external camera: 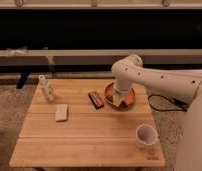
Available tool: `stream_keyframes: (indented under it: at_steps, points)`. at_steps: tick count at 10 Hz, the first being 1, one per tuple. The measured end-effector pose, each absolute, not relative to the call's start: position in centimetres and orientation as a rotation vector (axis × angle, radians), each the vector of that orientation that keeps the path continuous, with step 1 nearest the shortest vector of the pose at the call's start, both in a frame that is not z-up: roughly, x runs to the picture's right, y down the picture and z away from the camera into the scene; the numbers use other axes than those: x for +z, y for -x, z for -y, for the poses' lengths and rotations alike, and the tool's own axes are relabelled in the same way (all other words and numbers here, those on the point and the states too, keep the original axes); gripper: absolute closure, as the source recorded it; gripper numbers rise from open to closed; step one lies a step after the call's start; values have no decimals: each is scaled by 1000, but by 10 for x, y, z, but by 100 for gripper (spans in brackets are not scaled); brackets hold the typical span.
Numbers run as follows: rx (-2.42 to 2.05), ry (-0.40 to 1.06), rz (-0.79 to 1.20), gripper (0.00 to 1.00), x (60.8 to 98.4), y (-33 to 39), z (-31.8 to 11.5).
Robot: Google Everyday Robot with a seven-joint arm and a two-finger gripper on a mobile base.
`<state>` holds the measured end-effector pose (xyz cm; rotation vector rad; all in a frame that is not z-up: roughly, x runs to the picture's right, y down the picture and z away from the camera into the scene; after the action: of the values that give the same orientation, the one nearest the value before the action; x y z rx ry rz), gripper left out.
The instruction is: Place the pepper on the white sponge
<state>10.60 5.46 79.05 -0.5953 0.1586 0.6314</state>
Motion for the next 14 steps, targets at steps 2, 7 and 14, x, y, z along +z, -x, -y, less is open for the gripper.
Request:
stream_keyframes:
  at_steps: [2,7,14]
  points:
    - [643,578,-145,99,804,-98,-36]
    - [753,475,-201,55,854,-110,3]
    - [890,446,-272,20,882,-150,19]
